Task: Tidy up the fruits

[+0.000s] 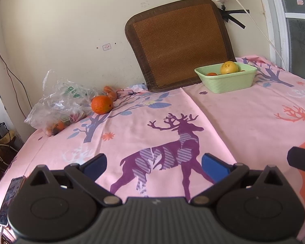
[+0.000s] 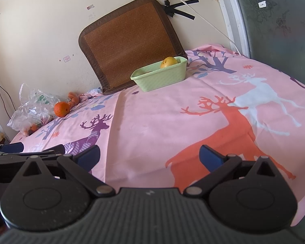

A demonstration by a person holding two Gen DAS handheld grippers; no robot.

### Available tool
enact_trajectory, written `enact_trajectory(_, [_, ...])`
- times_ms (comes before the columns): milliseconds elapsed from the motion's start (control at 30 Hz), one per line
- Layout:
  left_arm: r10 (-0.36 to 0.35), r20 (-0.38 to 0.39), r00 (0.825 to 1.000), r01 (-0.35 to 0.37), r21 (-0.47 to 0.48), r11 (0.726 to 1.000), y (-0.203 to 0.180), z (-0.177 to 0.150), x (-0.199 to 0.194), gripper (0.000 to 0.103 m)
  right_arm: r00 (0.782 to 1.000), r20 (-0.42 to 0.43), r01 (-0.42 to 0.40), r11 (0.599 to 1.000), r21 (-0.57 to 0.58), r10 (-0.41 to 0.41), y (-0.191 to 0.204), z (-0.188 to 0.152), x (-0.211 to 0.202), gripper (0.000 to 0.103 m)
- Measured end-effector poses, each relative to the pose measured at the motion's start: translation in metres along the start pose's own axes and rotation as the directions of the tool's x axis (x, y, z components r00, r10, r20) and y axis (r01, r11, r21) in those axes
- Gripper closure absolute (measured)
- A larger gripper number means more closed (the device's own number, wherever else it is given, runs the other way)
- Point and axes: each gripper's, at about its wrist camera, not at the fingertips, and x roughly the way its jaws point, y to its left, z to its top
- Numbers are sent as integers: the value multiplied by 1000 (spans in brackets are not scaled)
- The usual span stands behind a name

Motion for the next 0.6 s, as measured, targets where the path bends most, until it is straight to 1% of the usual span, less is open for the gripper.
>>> enact_trajectory(600, [-22, 2, 1000, 22, 1, 1000, -3, 0, -1, 0, 1000, 25, 17, 1000, -9, -16, 2, 1, -3, 0])
